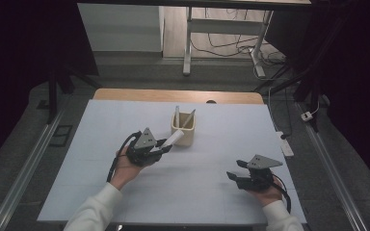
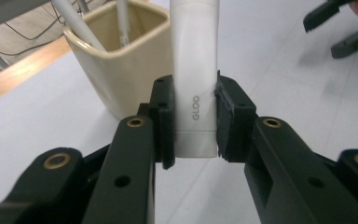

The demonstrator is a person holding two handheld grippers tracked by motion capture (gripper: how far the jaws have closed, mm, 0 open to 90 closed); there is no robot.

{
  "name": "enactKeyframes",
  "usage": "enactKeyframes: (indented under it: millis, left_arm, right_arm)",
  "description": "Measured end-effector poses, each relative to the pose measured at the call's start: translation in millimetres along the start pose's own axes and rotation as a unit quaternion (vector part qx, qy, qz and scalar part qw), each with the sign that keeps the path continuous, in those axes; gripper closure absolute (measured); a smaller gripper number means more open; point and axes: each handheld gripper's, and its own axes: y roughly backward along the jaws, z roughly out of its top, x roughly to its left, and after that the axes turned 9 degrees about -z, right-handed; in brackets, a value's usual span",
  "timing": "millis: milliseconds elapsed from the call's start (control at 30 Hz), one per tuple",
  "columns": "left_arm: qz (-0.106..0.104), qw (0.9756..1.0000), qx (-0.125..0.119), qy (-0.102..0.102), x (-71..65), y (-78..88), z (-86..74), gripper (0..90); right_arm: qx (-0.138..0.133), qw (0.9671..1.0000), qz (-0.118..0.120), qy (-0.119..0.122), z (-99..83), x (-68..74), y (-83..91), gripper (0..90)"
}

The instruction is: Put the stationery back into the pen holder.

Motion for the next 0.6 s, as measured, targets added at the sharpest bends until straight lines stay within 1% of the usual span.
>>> enactKeyframes:
  millis: [167,267,333,600]
  left_arm:
    - [-0.002,0.9999,-0.012,0.010,9.0,-5.7,8.1,70.2]
    - [-0.001,0.9997,-0.019,0.014,14.1,-9.3,13.0,70.2]
    - [0.002,0.9997,-0.021,0.014,17.1,-10.7,16.4,70.3]
    - [0.012,0.9992,-0.034,0.016,27.5,-11.8,29.3,70.3]
  right_arm:
    - [0.001,1.0000,-0.005,0.004,-0.1,-0.8,0.1,37.0]
    - [-0.001,1.0000,-0.002,0.002,-0.4,-2.0,0.2,37.0]
    - [0.000,1.0000,-0.008,0.001,-0.4,-2.6,1.1,37.0]
    - [0.002,1.0000,-0.008,0.003,-0.8,-3.0,0.4,37.0]
